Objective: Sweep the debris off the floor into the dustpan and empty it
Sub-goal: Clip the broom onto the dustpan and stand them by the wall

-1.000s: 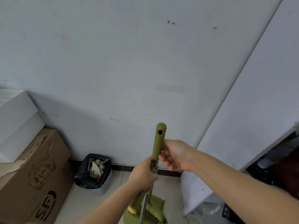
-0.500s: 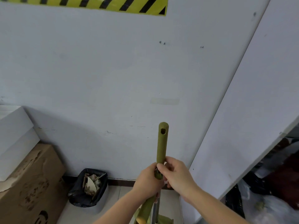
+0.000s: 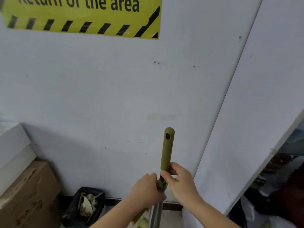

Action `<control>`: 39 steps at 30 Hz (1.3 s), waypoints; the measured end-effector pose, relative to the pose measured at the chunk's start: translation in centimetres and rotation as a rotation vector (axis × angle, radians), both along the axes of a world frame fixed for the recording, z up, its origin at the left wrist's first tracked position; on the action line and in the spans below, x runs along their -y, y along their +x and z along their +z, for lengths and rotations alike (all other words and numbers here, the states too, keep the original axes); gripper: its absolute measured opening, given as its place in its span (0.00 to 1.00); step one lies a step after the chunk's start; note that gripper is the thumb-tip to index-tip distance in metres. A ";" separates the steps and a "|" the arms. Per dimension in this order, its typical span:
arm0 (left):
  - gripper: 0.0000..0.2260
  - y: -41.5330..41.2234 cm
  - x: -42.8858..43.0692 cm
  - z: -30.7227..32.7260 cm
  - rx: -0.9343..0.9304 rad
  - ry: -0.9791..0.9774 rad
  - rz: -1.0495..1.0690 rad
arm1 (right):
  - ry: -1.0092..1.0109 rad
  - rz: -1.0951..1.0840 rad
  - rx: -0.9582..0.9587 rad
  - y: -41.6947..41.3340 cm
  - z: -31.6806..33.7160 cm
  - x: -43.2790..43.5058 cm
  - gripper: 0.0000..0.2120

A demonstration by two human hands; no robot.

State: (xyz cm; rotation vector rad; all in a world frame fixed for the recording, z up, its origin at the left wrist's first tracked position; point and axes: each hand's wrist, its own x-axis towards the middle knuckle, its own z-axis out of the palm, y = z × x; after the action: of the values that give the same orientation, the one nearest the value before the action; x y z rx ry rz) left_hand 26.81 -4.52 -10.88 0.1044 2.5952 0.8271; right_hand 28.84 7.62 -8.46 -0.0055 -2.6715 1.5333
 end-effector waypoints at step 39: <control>0.07 -3.3 2.0 2.7 -0.226 -0.215 -0.364 | 0.196 0.435 -0.011 -3.8 3.6 -3.0 0.08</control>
State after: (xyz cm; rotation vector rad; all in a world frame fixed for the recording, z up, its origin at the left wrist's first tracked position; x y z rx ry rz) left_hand 23.56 -6.50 -8.21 0.6183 2.7316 0.4239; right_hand 25.06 10.67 -4.87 0.6280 -2.9357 1.3376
